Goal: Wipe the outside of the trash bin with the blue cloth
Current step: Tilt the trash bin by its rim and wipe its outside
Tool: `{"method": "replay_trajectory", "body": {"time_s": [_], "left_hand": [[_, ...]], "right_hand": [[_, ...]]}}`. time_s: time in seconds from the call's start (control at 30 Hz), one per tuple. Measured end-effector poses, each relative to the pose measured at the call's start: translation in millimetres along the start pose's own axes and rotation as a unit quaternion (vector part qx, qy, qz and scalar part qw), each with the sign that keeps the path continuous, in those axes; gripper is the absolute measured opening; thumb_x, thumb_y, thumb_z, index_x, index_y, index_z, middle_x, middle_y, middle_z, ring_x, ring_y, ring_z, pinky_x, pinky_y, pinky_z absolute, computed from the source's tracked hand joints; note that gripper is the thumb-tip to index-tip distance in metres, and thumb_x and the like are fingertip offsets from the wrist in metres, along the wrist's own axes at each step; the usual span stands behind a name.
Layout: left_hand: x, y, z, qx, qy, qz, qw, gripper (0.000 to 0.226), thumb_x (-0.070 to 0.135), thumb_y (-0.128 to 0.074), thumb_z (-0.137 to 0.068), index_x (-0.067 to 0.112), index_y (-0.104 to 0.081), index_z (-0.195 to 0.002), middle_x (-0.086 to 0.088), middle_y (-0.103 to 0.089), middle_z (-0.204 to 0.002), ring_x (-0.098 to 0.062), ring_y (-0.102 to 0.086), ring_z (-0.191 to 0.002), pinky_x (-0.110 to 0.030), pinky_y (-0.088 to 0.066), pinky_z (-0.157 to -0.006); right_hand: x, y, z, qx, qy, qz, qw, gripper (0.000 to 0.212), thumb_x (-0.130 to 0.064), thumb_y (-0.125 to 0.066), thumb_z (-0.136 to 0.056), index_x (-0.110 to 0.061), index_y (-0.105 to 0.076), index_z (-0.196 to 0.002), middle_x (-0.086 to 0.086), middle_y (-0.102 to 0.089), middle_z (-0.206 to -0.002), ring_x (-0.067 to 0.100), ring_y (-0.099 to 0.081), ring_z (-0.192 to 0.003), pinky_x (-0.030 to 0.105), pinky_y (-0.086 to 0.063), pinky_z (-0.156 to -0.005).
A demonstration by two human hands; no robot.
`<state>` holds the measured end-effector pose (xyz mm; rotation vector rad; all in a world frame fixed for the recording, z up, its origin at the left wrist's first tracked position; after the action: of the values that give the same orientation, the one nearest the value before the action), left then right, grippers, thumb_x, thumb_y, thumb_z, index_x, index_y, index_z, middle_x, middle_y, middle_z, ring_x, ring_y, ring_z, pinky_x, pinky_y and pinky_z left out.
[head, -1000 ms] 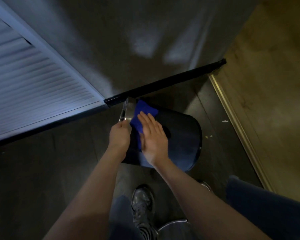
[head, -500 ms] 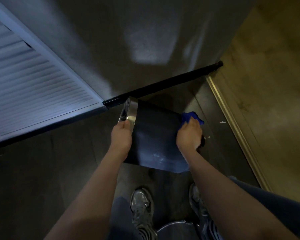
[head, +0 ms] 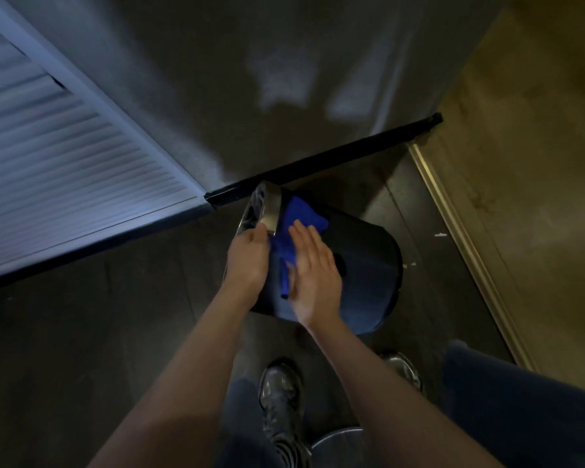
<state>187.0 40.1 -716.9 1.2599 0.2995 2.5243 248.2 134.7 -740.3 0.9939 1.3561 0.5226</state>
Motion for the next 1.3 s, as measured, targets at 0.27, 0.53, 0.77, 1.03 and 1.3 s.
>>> {"method": "replay_trajectory", "body": {"time_s": [0.27,0.53,0.77,1.03,1.3], "left_hand": [[-4,10,3,0.049,-0.035,-0.076,0.995,0.031,0.025,-0.037,-0.094,0.019,-0.053,-0.069,-0.008,-0.052,-0.072,-0.020,-0.047,-0.066,-0.034,-0.038,-0.068],[1,2,6,0.055,-0.063,-0.094,0.992,0.029,0.021,-0.036,-0.094,0.008,-0.052,-0.073,-0.010,-0.048,-0.071,-0.025,-0.046,-0.074,-0.039,-0.036,-0.077],[-14,20,5,0.105,-0.060,-0.102,0.987,0.037,0.019,-0.035,-0.095,0.019,-0.042,-0.059,-0.003,-0.045,-0.063,-0.018,-0.042,-0.061,-0.034,-0.033,-0.071],[-14,15,13,0.060,-0.107,-0.119,0.985,0.032,0.018,-0.039,-0.094,0.011,-0.045,-0.063,-0.003,-0.043,-0.061,-0.018,-0.039,-0.061,-0.032,-0.032,-0.066],[-4,8,29,0.048,-0.192,-0.147,0.969,0.035,0.012,-0.040,-0.094,0.020,-0.039,-0.059,0.004,-0.040,-0.055,-0.007,-0.036,-0.054,-0.009,-0.032,-0.050]], "right_hand": [[148,33,22,0.022,-0.343,-0.054,0.937,0.039,-0.021,-0.036,-0.095,-0.016,-0.040,-0.134,0.009,-0.046,-0.139,0.027,-0.045,-0.125,0.042,-0.037,-0.102],[68,16,-36,0.012,-0.247,-0.035,0.968,0.039,-0.007,-0.041,-0.091,-0.002,-0.046,-0.129,0.017,-0.050,-0.134,0.031,-0.043,-0.125,0.039,-0.031,-0.106],[-15,-6,-74,-0.057,-0.056,-0.076,0.994,0.036,-0.014,-0.042,-0.092,-0.008,-0.045,-0.128,0.010,-0.054,-0.130,0.024,-0.045,-0.124,0.034,-0.032,-0.105],[-7,-25,-134,-0.199,-0.171,-0.124,0.957,0.028,-0.027,-0.031,-0.097,-0.012,-0.053,-0.106,0.010,-0.060,-0.103,0.026,-0.055,-0.088,0.031,-0.036,-0.070],[31,-30,-153,-0.267,-0.290,-0.234,0.889,0.035,-0.027,-0.030,-0.098,-0.009,-0.050,-0.120,0.009,-0.056,-0.098,0.028,-0.053,-0.099,0.030,-0.036,-0.075]]}}
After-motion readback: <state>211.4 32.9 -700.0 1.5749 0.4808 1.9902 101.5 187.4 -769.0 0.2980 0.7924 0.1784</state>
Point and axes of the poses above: each hand's wrist, its own z-axis away from the middle knuckle, its own y-axis out of the back of the hand, x = y × z, the point moved 6 cm from there along -z, towards the middle knuckle
